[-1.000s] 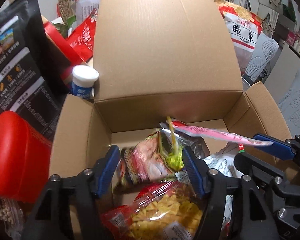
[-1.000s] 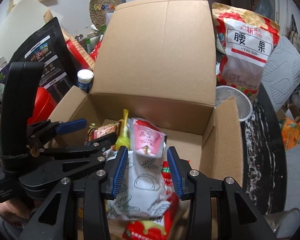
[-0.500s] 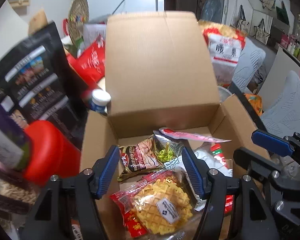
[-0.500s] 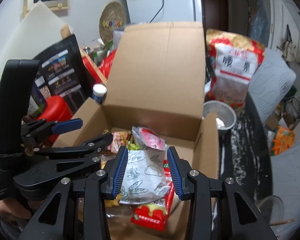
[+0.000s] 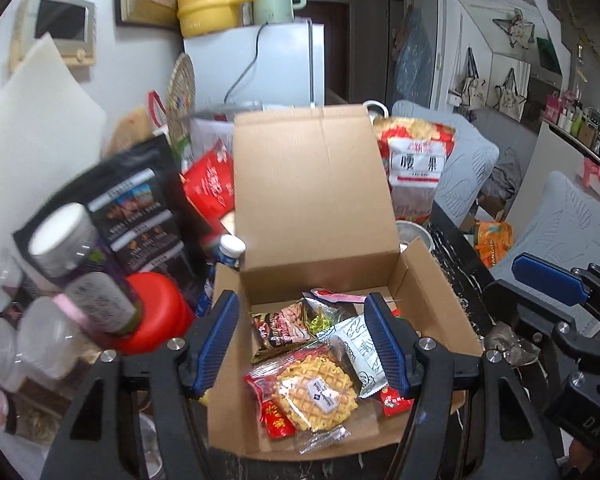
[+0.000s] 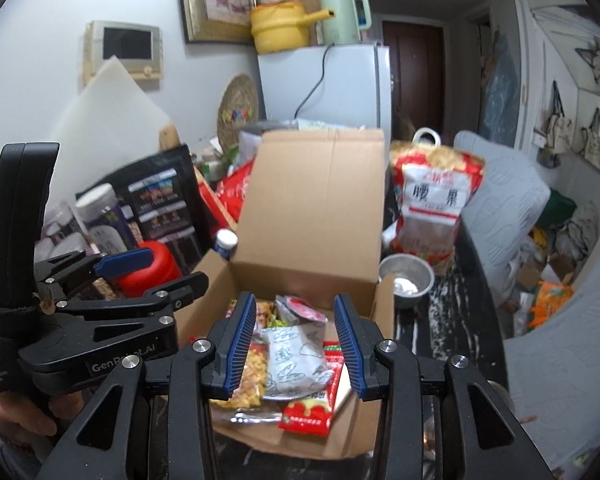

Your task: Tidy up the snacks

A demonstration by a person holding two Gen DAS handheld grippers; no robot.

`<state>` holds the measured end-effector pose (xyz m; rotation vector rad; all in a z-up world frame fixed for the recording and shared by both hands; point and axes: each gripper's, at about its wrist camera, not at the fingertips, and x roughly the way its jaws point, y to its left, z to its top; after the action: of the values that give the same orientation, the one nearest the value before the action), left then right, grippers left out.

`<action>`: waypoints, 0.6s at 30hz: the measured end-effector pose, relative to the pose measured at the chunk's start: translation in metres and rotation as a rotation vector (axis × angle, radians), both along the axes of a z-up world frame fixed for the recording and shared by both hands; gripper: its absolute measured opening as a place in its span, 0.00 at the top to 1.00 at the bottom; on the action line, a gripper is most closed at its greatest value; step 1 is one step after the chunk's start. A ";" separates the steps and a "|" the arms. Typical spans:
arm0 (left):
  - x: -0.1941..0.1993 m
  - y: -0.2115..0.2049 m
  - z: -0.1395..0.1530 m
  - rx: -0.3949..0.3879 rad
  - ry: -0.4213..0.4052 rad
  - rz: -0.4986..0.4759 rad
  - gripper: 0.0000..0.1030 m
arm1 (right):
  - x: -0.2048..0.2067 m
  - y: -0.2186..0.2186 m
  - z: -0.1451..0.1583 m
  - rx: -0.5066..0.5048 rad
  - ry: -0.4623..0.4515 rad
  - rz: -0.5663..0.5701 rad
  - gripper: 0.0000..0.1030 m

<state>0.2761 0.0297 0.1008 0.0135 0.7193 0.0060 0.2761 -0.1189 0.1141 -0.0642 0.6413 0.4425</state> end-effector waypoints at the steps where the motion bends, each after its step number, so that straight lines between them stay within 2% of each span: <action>1: -0.006 0.000 0.005 0.000 -0.013 0.000 0.37 | -0.005 -0.001 0.004 0.003 -0.010 0.000 0.57; 2: -0.012 0.000 0.011 -0.001 -0.027 -0.001 0.37 | -0.012 -0.002 0.010 0.008 -0.027 0.001 0.50; 3: -0.018 0.001 0.016 -0.002 -0.040 -0.001 0.37 | -0.019 -0.002 0.014 0.008 -0.045 0.003 0.48; 8: -0.047 0.001 0.036 -0.009 -0.087 0.004 0.37 | -0.047 -0.003 0.031 0.009 -0.105 0.013 0.46; 11: -0.063 0.001 0.043 -0.006 -0.113 0.006 0.37 | -0.063 -0.004 0.037 0.015 -0.131 0.010 0.35; 13: -0.077 0.002 0.047 -0.005 -0.139 0.007 0.21 | -0.074 -0.005 0.040 0.013 -0.149 0.008 0.35; 15: -0.092 0.001 0.049 0.001 -0.172 0.014 0.14 | -0.085 -0.006 0.041 0.015 -0.158 0.004 0.34; 18: -0.109 0.001 0.050 0.011 -0.196 0.011 0.11 | -0.101 -0.010 0.041 0.017 -0.172 -0.014 0.29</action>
<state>0.1675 0.0307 0.1509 0.0187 0.5237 0.0219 0.1750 -0.1287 0.1552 -0.0804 0.4681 0.4239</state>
